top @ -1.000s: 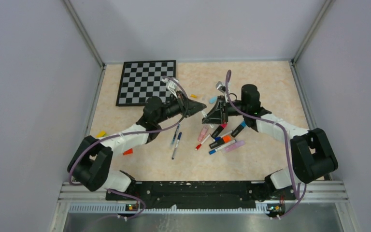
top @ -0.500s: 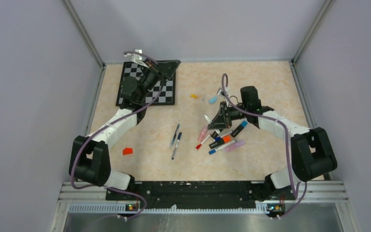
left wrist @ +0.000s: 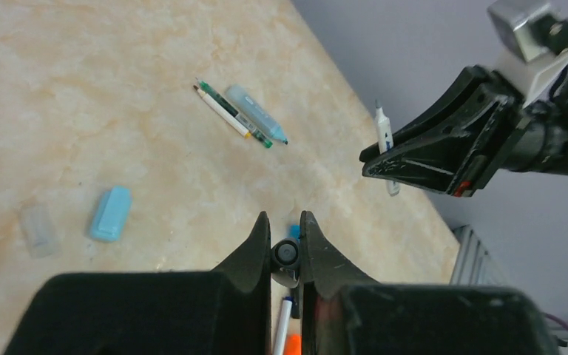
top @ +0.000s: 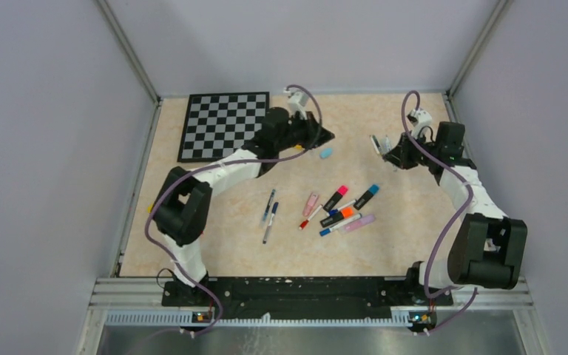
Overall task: Open the pen caps
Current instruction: Place the pen cap at the center of the board.
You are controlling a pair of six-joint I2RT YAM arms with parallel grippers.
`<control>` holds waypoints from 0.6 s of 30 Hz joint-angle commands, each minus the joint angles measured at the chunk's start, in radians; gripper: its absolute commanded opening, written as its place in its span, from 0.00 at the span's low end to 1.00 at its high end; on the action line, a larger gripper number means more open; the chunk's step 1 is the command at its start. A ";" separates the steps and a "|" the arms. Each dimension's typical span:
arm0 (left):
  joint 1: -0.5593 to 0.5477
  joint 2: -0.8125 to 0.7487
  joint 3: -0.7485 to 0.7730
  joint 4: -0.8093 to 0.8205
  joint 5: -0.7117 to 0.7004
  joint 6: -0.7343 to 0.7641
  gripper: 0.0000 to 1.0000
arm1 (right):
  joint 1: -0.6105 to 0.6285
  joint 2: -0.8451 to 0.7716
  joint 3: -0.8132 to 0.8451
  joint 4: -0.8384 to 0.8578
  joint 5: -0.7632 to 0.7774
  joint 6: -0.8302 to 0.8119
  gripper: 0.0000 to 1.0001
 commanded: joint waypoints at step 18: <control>-0.193 0.601 0.777 -0.644 -0.382 0.418 0.13 | -0.094 0.061 0.031 -0.007 0.081 -0.005 0.00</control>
